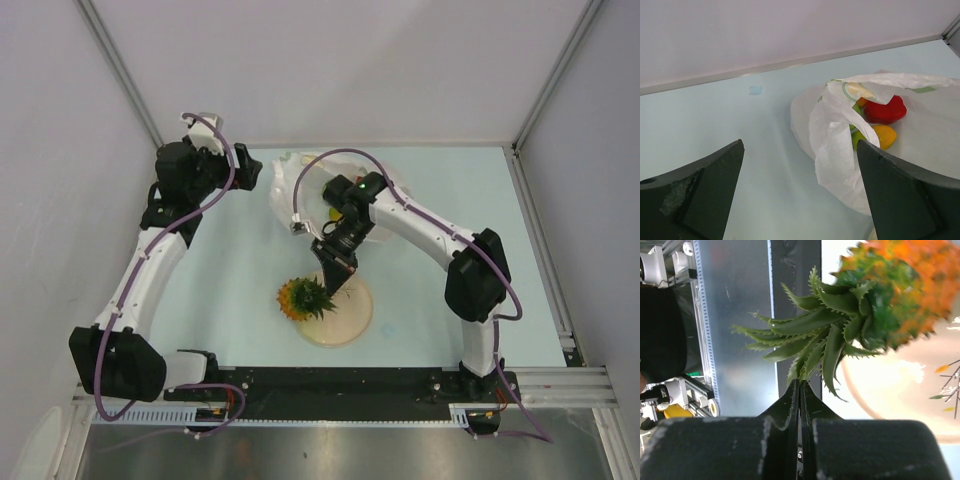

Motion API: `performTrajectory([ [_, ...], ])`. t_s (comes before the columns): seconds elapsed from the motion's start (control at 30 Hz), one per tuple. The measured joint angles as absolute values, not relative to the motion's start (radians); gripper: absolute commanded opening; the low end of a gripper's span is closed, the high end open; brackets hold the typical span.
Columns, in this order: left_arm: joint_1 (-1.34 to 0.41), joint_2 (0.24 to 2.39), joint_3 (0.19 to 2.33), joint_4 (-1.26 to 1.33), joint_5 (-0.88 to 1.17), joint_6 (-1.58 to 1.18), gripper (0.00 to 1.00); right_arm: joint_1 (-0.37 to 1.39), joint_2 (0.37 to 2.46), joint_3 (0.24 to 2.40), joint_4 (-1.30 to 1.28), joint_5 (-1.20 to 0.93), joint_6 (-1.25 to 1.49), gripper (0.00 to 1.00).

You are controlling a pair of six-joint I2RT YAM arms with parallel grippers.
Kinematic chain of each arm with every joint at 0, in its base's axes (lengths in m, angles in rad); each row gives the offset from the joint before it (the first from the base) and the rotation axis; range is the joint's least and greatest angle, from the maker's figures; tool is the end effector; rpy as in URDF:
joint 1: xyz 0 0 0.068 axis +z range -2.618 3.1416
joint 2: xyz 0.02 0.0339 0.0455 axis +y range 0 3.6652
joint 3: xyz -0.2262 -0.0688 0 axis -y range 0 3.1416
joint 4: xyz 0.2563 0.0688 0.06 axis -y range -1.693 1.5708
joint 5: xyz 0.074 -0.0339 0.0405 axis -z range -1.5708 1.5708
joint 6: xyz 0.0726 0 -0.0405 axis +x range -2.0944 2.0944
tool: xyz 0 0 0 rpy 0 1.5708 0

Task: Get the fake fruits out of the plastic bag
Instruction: Place the fake fruit on the plate.

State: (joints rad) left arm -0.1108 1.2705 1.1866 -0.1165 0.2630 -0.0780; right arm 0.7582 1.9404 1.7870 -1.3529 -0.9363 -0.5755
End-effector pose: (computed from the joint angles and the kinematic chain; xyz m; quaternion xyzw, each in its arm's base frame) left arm 0.3505 -0.0580 0.3392 0.0956 0.7661 -0.1602 0.6150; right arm 0.2297 0.2981 0.2278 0.5631 -0.6919 -0.4517 0.0125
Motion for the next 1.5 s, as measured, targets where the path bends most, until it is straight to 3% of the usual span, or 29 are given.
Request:
performTrajectory([
  [1.47,-0.109,1.280,1.178,-0.121,0.327,-0.097,1.00,0.727,1.956,1.781,-1.348,-0.924,-0.489,0.00],
  [1.5,-0.109,1.280,1.178,-0.121,0.327,-0.097,1.00,0.727,1.956,1.781,-1.348,-0.923,-0.489,0.11],
])
